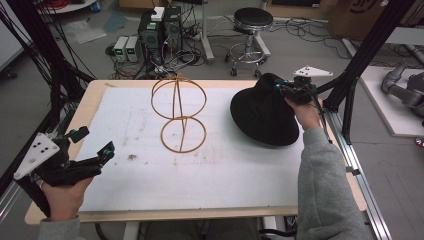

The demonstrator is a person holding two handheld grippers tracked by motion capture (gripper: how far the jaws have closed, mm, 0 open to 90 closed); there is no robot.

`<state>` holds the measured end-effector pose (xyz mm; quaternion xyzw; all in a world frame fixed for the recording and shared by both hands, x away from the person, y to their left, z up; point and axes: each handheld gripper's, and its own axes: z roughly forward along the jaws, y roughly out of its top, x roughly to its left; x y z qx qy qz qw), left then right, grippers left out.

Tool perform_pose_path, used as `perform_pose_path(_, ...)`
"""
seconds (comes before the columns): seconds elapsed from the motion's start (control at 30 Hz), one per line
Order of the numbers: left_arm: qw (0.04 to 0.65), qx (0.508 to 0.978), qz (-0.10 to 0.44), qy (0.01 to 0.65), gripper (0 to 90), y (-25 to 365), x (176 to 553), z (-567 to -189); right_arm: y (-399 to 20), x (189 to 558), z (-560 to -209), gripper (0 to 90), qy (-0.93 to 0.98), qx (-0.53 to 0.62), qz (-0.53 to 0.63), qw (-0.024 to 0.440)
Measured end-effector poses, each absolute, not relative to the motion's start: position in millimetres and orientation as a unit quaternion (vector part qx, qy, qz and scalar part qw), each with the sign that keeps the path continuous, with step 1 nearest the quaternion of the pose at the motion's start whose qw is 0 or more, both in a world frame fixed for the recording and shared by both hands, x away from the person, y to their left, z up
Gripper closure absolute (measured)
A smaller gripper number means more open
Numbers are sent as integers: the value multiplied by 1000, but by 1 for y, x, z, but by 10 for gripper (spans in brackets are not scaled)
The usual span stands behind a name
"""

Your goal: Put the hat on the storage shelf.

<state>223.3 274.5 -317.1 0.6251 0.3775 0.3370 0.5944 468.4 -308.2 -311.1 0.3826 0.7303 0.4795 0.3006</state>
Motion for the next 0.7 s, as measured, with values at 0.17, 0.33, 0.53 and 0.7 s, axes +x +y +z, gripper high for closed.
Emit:
perform_pose_path(0.17,596,625,337,375,109,273,223,-316,-308,457,-297,872,735,369,479,308)
perform_pose_path(0.33,597,625,337,373,109,273,223,-315,-305,448,-282,873,737,354,480,316)
perform_pose_path(0.53,601,620,338,374,109,276,220,-313,-301,433,-255,872,740,333,483,330)
perform_pose_path(0.7,603,617,338,376,109,278,219,-312,-297,421,-234,873,744,315,482,338)
